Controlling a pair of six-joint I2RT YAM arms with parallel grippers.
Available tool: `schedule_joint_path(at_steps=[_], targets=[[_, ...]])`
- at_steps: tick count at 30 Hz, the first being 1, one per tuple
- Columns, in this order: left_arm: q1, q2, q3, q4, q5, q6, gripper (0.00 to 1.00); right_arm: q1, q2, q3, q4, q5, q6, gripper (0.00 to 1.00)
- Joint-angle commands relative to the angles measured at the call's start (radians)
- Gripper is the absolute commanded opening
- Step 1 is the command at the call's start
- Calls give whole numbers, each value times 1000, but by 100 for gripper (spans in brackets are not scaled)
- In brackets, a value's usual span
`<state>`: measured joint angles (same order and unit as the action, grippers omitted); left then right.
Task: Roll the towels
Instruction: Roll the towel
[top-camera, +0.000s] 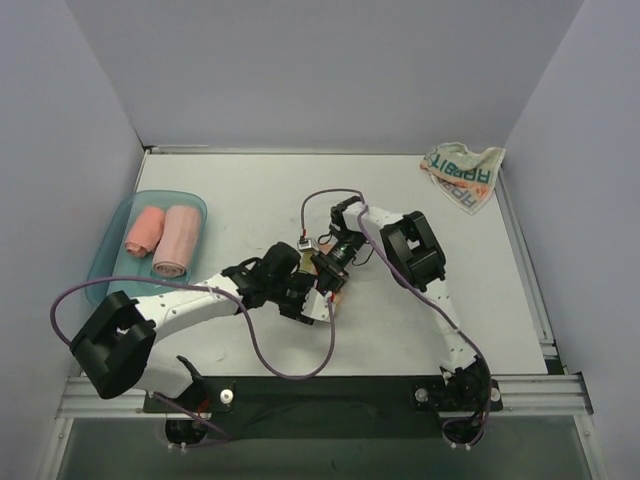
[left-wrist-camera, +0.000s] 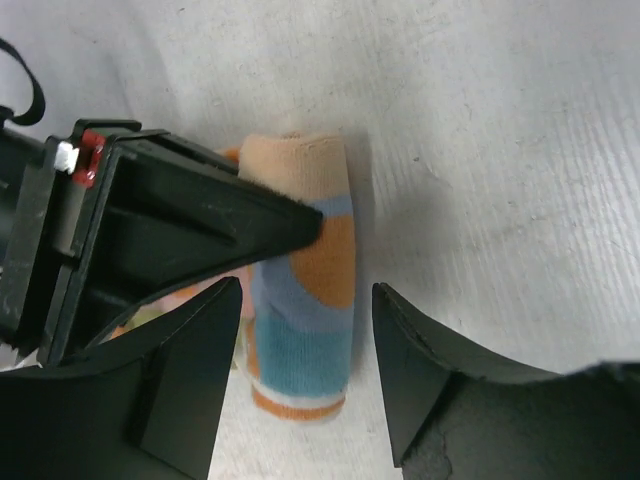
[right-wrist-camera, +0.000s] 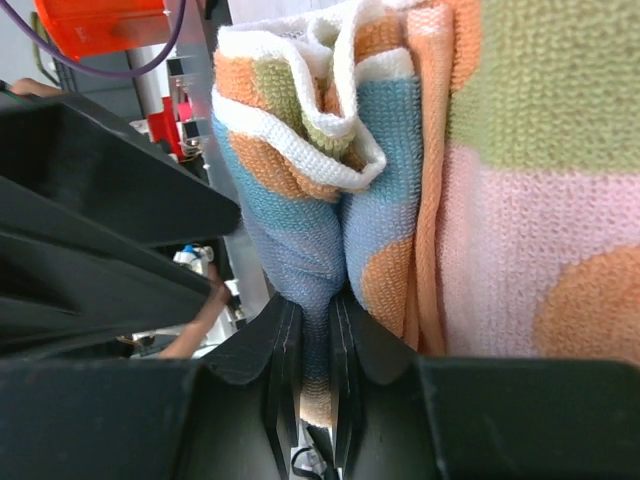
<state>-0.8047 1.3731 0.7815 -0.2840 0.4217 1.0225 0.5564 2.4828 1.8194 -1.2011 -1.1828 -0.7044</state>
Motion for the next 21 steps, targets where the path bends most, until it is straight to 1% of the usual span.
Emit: schedule_joint_path(at_steps=[1, 3, 4, 7, 8, 10, 11, 12, 13, 14, 15, 16, 17, 18, 19, 20, 21], targets=[[-34, 55, -1, 129, -54, 19, 65, -13, 30, 43, -80, 2, -12, 0], [-51, 89, -8, 143, -72, 24, 61, -18, 34, 52, -90, -1, -15, 0], [-53, 105, -11, 140, -84, 27, 57, -19, 36, 52, -92, 0, -17, 0], [-54, 176, 10, 79, -121, 4, 40, -24, 25, 54, -100, 3, -15, 0], [-54, 188, 21, 47, -121, -25, 30, -29, 21, 54, -100, 3, -14, 0], [-53, 208, 38, 0, -106, -59, 21, -42, 1, 52, -95, 9, 5, 0], [-51, 216, 53, -50, -95, -88, 15, -52, -7, 55, -94, 17, 17, 6], [-50, 219, 62, -76, -80, -105, 13, -61, -22, 64, -91, 20, 37, 13], [-42, 227, 73, -101, -58, -122, 11, -73, -30, 72, -87, 26, 52, 29], [-31, 244, 88, -162, -3, -149, 10, -97, -41, 78, -80, 41, 72, 38], [-21, 256, 122, -193, 30, -163, 7, -114, -68, 84, -63, 46, 91, 44], [7, 271, 143, -216, 55, -185, 7, -133, -87, 92, -48, 48, 135, 52], [24, 293, 168, -284, 121, -205, 6, -171, -108, 87, -28, 49, 164, 53], [42, 341, 194, -319, 152, -214, 5, -190, -157, 80, 24, 51, 204, 54], [64, 369, 259, -354, 181, -223, 5, -210, -185, 54, 49, 49, 250, 54], [105, 398, 292, -424, 216, -231, 4, -229, -214, 28, 78, 49, 285, 55], [131, 450, 327, -451, 279, -240, 4, -260, -279, 0, 147, 57, 314, 55]])
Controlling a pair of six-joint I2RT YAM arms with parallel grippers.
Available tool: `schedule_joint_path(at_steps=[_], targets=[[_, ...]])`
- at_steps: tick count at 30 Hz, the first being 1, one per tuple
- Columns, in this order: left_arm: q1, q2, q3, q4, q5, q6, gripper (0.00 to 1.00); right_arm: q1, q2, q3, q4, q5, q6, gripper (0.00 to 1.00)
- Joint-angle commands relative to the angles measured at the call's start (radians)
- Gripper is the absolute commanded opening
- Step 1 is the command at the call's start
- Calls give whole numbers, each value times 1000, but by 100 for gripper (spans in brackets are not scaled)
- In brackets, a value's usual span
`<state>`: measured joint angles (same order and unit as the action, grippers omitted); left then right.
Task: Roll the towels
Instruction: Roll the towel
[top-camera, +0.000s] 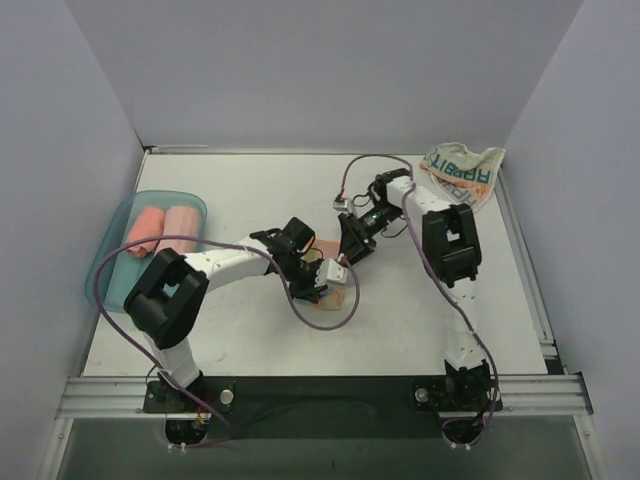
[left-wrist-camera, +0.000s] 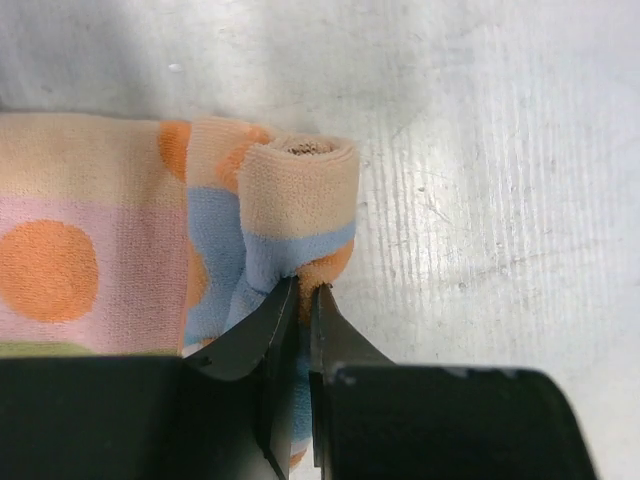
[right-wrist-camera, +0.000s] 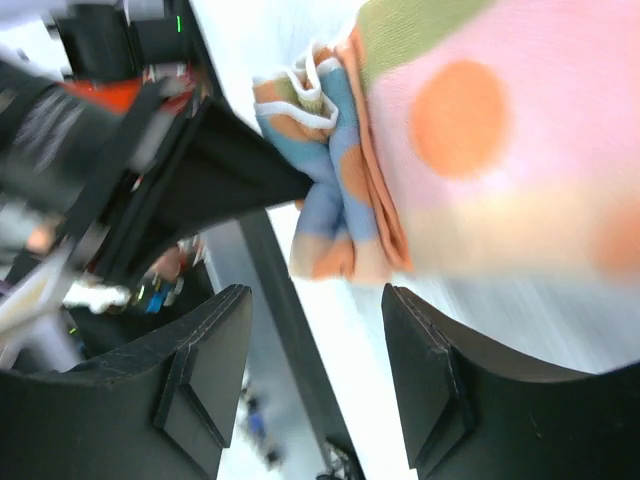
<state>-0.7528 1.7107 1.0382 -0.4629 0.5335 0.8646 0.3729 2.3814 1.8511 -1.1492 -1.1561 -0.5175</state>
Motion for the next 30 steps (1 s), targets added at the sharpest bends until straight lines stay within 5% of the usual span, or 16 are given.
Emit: schedule_joint_path(at_steps=[1, 6, 14, 21, 25, 30], targets=[[99, 141, 139, -305, 205, -82, 4, -89, -212, -61, 126, 36, 149, 54], [197, 345, 368, -509, 379, -88, 8, -121, -404, -323, 328, 50, 282, 54], [277, 613, 690, -727, 439, -30, 12, -112, -641, -685, 791, 94, 551, 54], [322, 857, 1008, -1006, 436, 50, 14, -83, -801, -656, 613, 272, 228, 55], [319, 915, 1083, -1056, 430, 44, 15, 38, -875, -634, 525, 467, -2, 56], [319, 954, 1140, -1117, 434, 66, 15, 312, -933, -705, 630, 787, -133, 58]])
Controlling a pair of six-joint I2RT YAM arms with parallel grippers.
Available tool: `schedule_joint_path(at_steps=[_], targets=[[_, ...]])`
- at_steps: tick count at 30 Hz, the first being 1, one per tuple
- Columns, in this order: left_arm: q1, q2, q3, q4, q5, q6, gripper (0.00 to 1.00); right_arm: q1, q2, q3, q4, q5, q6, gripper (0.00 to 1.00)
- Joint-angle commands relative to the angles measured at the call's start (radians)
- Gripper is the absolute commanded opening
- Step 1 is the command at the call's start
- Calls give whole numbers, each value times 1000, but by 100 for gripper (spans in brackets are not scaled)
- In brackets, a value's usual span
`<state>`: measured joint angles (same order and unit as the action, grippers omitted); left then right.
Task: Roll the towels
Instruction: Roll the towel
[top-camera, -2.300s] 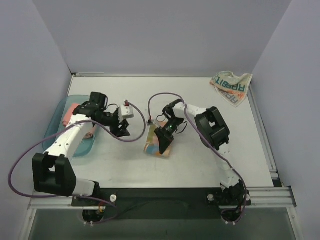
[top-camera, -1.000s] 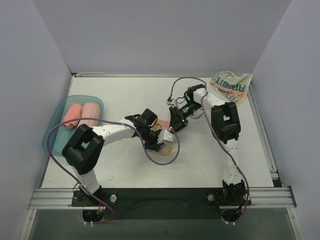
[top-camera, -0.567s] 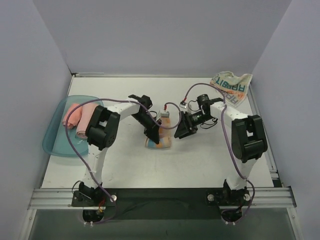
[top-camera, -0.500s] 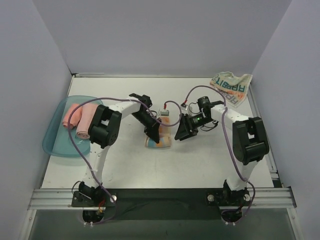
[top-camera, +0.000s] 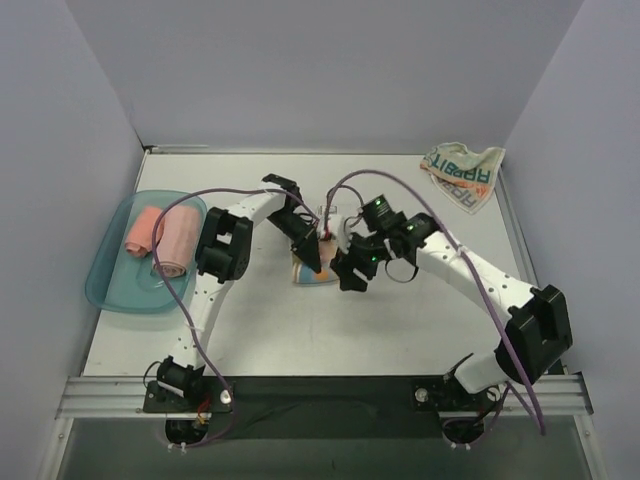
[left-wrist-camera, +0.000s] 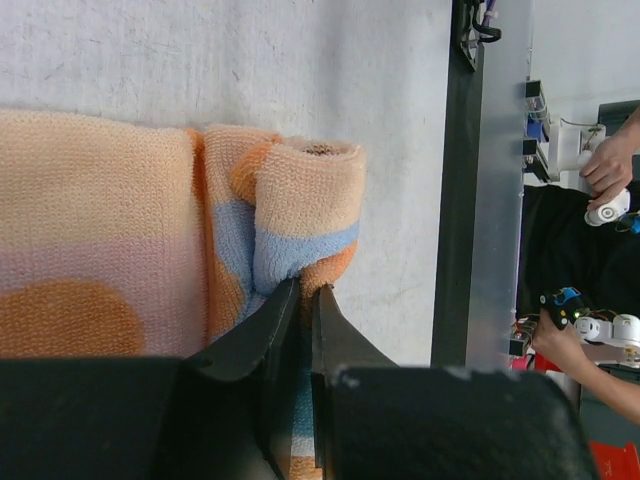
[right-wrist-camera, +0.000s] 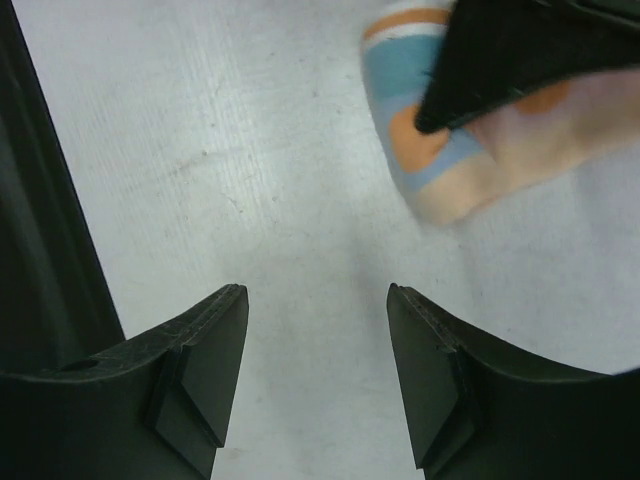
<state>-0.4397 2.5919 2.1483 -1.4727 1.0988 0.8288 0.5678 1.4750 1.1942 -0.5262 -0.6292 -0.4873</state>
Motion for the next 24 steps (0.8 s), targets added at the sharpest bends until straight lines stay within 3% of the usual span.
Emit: schedule_joint_path(at_steps=[1, 4, 12, 20, 24], targets=[[6, 74, 33, -107, -134, 102, 16, 148, -21, -64, 43, 294, -178, 58], [6, 74, 33, -106, -135, 102, 16, 222, 39, -117, 214, 428, -269, 60], [4, 77, 36, -103, -137, 101, 18, 227, 186, -194, 547, 490, -484, 60], [4, 79, 36, -103, -137, 98, 18, 233, 223, -193, 565, 453, -519, 55], [4, 82, 38, -103, -139, 96, 18, 225, 151, -168, 454, 367, -534, 56]])
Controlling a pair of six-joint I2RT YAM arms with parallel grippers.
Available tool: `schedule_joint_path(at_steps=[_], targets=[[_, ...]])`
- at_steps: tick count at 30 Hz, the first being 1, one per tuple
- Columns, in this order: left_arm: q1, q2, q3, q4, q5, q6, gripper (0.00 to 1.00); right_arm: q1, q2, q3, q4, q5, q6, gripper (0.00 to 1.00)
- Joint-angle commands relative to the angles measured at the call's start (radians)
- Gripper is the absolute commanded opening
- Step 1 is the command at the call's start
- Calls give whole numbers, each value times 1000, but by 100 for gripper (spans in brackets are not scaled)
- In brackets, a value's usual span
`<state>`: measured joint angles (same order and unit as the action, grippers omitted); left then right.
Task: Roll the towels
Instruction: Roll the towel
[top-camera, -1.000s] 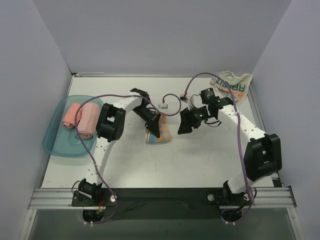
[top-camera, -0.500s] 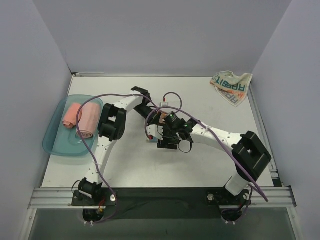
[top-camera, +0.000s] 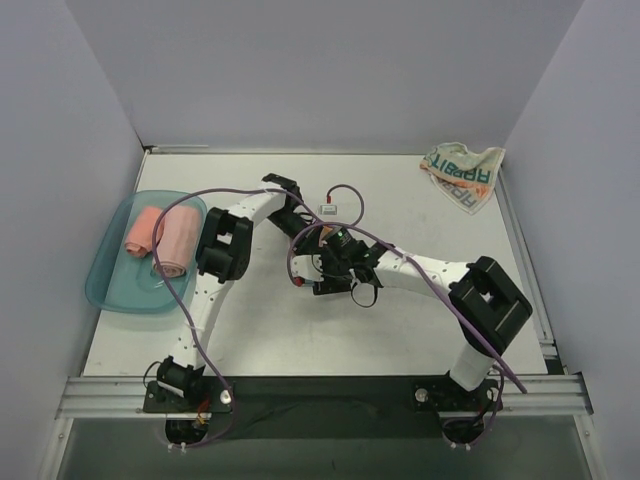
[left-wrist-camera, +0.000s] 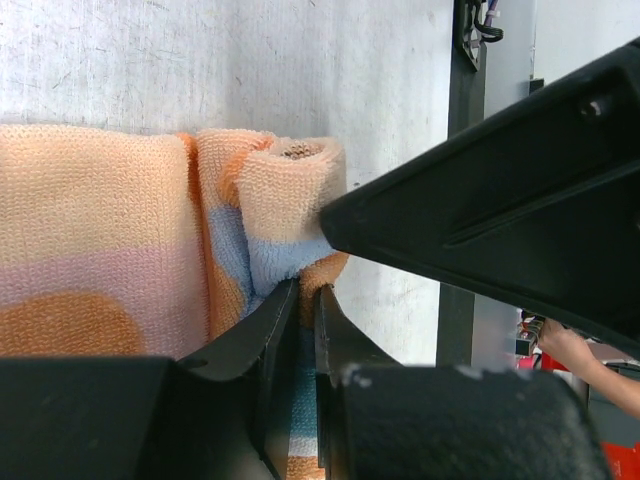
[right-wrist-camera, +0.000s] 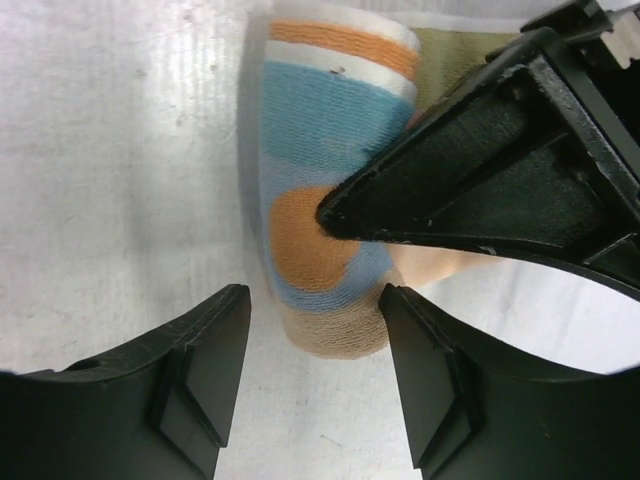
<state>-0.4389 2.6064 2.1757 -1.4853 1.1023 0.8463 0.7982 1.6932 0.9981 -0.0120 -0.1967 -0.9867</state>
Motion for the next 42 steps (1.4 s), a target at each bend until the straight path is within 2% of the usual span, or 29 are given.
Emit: schedule_joint_path(at_steps=[1, 3, 7, 13, 19, 20, 22, 23, 27, 32, 38, 42], targets=[[2, 67, 13, -90, -142, 76, 18, -8, -99, 28, -98, -91, -50, 57], [3, 67, 13, -90, -140, 76, 18, -7, -102, 39, -126, -116, -75, 59], [3, 61, 6, -90, -139, 85, 19, -27, 3, 71, -126, -132, -101, 59], [5, 66, 10, -90, -139, 80, 20, -62, 101, 105, -121, -153, -102, 53], [12, 55, -5, -92, -119, 89, 20, -80, 158, 126, -152, -194, -75, 28], [17, 49, -16, -93, -113, 95, 20, -82, 161, 137, -175, -208, -70, 15], [28, 15, -65, -83, -85, 112, 30, -85, 161, 163, -254, -251, -55, 2], [49, -5, -91, -66, -73, 106, 34, -89, 157, 166, -279, -268, -44, 0], [132, -153, -241, 141, -27, -13, 45, -97, 138, 169, -393, -337, -36, 0], [245, -298, -229, 229, -9, -127, 58, -102, 197, 285, -535, -406, 16, 0], [429, -477, -250, 361, 45, -256, 58, -134, 327, 463, -735, -501, 91, 0], [532, -679, -358, 570, 16, -352, 59, -166, 417, 592, -844, -592, 149, 0]])
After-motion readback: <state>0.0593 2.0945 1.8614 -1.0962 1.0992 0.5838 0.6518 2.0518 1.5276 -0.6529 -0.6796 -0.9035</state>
